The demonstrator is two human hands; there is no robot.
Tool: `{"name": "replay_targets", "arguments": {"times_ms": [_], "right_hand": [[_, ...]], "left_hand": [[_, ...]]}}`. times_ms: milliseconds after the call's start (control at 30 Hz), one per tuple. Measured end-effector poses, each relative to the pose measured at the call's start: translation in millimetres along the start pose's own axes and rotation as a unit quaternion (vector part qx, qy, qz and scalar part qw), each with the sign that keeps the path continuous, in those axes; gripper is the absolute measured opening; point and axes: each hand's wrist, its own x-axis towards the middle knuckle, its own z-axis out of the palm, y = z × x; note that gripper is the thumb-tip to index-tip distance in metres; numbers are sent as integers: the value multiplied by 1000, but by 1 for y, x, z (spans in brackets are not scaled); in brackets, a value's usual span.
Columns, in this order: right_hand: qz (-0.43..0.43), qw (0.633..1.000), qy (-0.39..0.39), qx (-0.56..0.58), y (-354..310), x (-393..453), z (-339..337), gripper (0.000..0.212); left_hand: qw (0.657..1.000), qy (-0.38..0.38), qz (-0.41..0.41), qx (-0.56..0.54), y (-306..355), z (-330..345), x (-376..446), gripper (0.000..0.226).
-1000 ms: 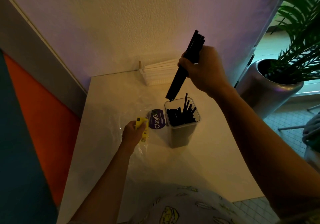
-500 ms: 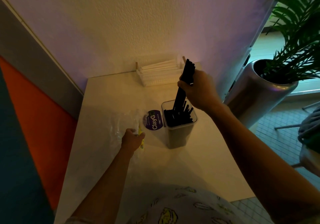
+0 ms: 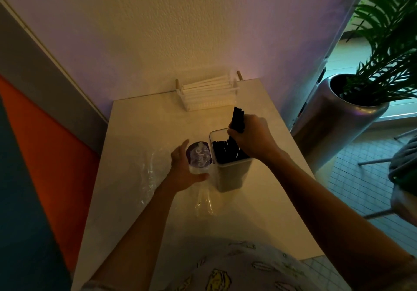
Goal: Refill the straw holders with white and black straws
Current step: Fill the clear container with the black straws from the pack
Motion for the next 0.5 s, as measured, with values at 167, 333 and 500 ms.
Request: {"name": "replay_targets", "arguments": {"times_ms": [167,333,500], "right_hand": [[14,1000,-22,-4,-3,-1,2,30],[-3,999,-22,-37,-3,0,-1,23],[-13,1000,-26,-8,-4,-2,-3,36]], "left_hand": [[991,-89,83,-54,19,5,-4,134],[986,-81,114,-90,30,21,-2,139],[982,-29,150,-113,39,30,2,132]]}}
